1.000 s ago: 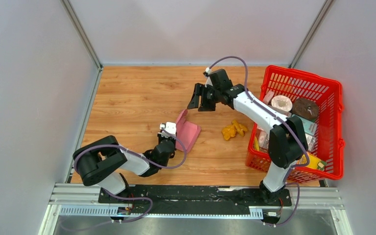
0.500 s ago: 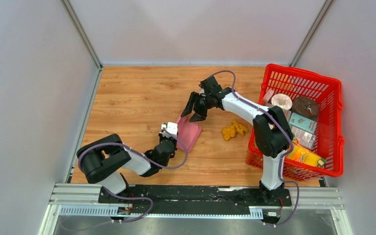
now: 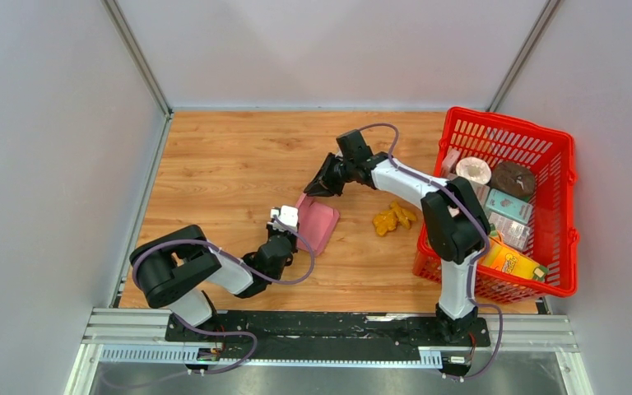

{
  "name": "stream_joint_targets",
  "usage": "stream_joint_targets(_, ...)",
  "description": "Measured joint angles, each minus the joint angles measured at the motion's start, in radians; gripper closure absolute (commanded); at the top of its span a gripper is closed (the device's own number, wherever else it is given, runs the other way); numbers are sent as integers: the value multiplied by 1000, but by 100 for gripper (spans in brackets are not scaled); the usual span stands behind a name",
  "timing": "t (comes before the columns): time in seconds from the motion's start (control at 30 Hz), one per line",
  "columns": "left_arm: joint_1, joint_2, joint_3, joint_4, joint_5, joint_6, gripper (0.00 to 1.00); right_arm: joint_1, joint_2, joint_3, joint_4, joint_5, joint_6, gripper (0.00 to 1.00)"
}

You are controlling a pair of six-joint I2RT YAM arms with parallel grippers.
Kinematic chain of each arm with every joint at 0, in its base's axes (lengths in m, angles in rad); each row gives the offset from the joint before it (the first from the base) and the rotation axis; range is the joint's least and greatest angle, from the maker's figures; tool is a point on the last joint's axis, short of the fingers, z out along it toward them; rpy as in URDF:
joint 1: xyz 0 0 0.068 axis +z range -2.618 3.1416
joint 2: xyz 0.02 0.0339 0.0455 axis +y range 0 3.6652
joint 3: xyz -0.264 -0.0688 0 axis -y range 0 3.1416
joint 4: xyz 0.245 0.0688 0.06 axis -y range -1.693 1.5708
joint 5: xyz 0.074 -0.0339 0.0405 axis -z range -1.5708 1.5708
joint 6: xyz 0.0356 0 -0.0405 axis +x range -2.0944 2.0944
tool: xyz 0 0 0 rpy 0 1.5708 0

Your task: Fold the paper box

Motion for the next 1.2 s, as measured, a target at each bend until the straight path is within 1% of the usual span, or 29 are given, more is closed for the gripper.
stream_joint_targets(0.03,0,1,-2,4,0,0,86,0,1,-8,14,2,14,95)
stream_joint_targets(0.07,0,4,-4,12,1,1,86,0,2,-14,27,2,26,100)
stream_joint_targets(0.13,0,9,-6,23,1,3,85,0,6,-27,62,0,57,100)
stream_joint_targets(0.2,1,12,-8,32,1,3,80,0,6,-46,100,-2,88,100)
stream_joint_targets(0.23,1,13,-10,36,1,3,76,0,3,-69,138,0,108,100)
stream_joint_targets(0.27,2,14,-13,39,0,0,67,0,-3,-93,162,3,128,100)
stream_joint_targets(0.33,2,14,-17,43,0,-4,56,0,-34,-168,228,16,186,100)
stream_joint_targets(0.43,2,14,-31,41,1,-22,48,-1,-107,-276,275,66,275,100)
stream_joint_targets(0.63,2,-41,-103,-16,0,-109,46,13,-214,-357,249,210,399,100)
stream_joint_targets(0.7,2,-93,-132,-35,0,-152,46,19,-229,-370,238,240,426,100)
stream_joint_targets(0.83,22,-217,-196,-50,17,-234,51,39,-236,-369,186,300,486,100)
stream_joint_targets(0.87,34,-253,-208,-62,33,-251,53,43,-236,-359,166,311,494,100)
stream_joint_targets(0.93,54,-339,-220,-100,61,-280,53,57,-227,-303,76,340,506,100)
stream_joint_targets(1.0,72,-434,-220,-161,94,-307,52,69,-204,-224,1,369,507,100)
stream_joint_targets(1.07,85,-541,-220,-219,122,-331,47,76,-185,-170,-50,390,506,100)
stream_joint_targets(1.13,93,-651,-221,-287,145,-345,41,81,-179,-153,-81,408,507,100)
stream_joint_targets(1.2,100,-763,-219,-388,154,-355,38,83,-179,-153,-108,424,512,100)
